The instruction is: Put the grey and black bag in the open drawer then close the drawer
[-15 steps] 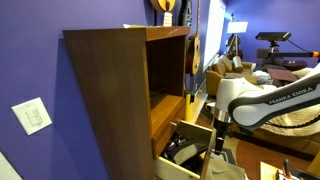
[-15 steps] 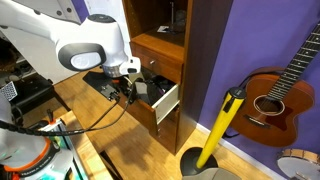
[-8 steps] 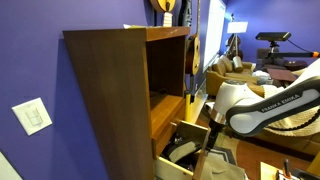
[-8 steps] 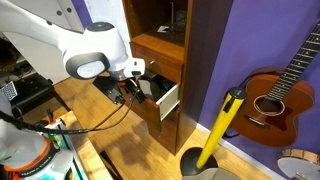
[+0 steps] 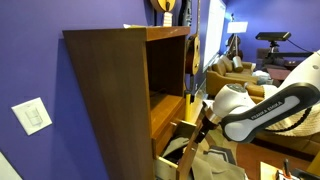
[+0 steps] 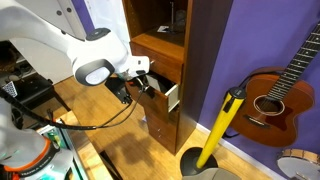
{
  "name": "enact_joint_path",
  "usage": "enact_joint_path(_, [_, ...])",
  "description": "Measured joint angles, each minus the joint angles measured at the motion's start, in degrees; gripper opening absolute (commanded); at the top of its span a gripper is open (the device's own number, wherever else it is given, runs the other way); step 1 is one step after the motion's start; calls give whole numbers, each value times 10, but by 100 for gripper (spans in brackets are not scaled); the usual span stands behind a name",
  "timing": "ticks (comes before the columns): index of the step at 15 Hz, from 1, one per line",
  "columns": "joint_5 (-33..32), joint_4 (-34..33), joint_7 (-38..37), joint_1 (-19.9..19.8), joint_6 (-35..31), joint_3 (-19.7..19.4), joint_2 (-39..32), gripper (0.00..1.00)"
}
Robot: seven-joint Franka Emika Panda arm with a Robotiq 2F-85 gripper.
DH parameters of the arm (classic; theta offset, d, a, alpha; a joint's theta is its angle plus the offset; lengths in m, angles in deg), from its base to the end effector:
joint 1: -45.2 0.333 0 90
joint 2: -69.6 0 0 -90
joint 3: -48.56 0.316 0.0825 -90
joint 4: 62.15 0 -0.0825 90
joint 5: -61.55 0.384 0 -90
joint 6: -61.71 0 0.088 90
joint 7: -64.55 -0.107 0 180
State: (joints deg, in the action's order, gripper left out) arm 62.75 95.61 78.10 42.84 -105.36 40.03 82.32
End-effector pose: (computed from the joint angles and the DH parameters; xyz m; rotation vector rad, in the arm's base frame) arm 0.4127 -0.0789 0.3248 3.0450 0.0368 0.5886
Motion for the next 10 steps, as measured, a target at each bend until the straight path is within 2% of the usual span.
enact_joint_path(10, [29,-3,-52,11,-158,3,-63,100])
